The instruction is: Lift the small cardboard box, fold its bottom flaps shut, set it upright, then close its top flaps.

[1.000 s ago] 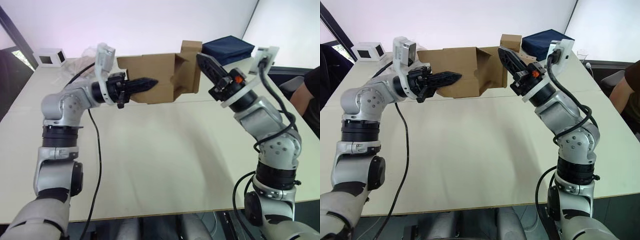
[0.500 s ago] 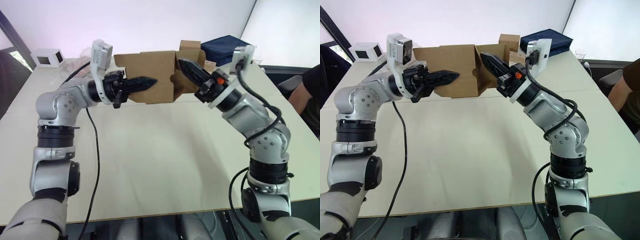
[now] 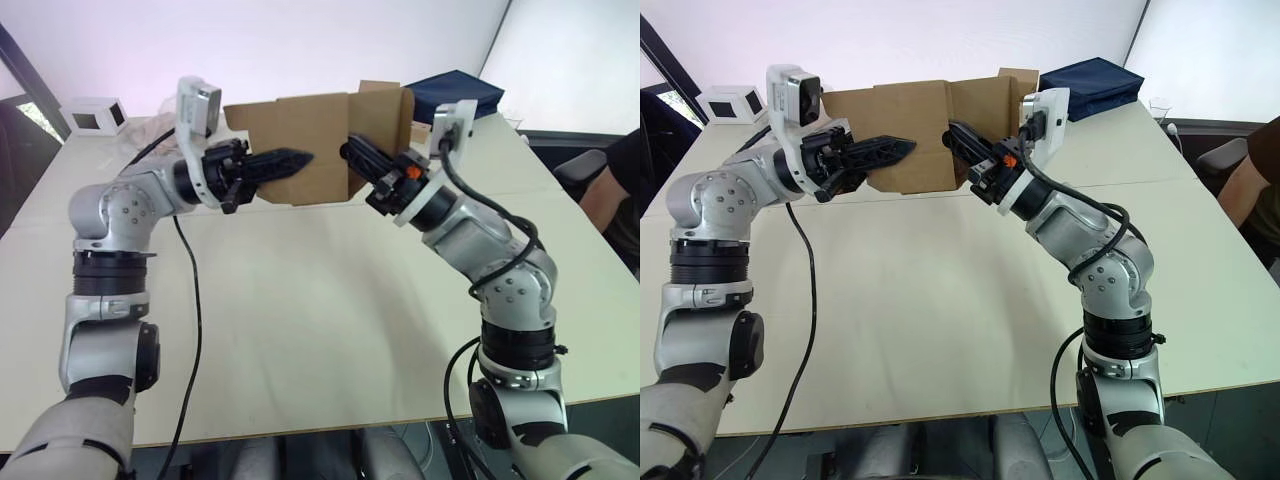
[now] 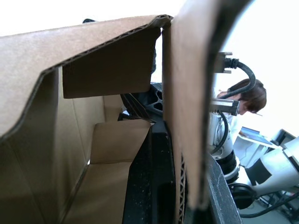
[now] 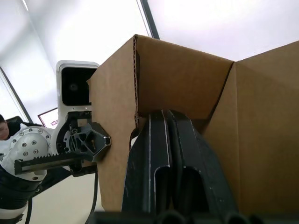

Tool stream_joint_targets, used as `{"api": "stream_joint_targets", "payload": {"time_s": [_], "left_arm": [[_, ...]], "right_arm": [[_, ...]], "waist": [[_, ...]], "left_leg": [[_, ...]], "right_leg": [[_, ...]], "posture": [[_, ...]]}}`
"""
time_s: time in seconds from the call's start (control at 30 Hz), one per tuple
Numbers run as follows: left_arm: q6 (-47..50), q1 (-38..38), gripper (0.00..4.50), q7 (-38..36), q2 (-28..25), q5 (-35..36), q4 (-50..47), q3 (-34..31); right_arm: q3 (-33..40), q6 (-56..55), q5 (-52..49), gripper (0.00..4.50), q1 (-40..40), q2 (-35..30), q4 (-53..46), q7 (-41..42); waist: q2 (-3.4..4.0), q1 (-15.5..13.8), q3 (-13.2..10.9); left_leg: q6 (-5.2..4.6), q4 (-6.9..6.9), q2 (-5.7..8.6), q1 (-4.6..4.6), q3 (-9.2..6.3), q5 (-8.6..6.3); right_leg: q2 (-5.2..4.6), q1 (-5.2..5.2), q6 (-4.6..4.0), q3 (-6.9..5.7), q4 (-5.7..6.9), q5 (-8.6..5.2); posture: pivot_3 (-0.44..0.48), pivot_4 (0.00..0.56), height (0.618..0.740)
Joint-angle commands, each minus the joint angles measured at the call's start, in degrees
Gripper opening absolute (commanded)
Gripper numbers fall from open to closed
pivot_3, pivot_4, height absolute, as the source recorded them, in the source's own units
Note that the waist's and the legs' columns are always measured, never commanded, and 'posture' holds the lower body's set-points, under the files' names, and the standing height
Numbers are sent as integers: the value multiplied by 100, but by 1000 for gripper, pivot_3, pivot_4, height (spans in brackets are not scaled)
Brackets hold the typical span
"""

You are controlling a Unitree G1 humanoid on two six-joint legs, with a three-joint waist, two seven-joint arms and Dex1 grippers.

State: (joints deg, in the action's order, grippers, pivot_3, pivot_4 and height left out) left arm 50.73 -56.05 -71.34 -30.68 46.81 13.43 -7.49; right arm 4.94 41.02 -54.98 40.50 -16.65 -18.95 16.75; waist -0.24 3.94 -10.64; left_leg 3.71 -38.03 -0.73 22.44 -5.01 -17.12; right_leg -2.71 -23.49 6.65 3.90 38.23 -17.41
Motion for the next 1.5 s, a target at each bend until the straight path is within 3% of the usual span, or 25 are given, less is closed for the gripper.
{"api": "stream_joint_targets", "payload": {"time_s": [0.03,0.33,0.53,1.2,1.5], "left_arm": [[-67,-217,0,-104,-113,56,11,-123],[-188,-336,0,-233,-185,-17,273,-109],[-215,-409,0,-276,-167,-23,410,-97],[74,-102,0,-211,40,119,-162,-1],[152,-27,0,-133,110,143,-290,-60]], "right_arm": [[412,69,-406,70,-134,-233,-464,132],[1148,470,-1576,70,-1186,-974,-949,196],[944,354,-1208,70,-1653,-1025,-977,172],[181,-56,-565,70,-1051,-252,-645,236],[31,37,-414,70,-1035,-314,-704,390]], "waist": [[0,-5,0],[0,-4,0],[0,0,0],[0,-6,0],[0,-2,0]], "left_leg": [[0,0,0,0,0,0],[-16,1,1,1,3,-9],[-20,1,0,1,2,-11],[-7,1,0,1,0,-4],[-6,1,0,1,0,-3]], "right_leg": [[0,1,0,0,-1,0],[-2,2,0,1,-4,0],[2,2,0,2,-3,0],[1,2,0,1,-3,0],[1,2,0,1,-3,0]], "posture": [[0,150,740],[0,150,740],[0,150,740],[0,150,740],[0,150,740]]}}
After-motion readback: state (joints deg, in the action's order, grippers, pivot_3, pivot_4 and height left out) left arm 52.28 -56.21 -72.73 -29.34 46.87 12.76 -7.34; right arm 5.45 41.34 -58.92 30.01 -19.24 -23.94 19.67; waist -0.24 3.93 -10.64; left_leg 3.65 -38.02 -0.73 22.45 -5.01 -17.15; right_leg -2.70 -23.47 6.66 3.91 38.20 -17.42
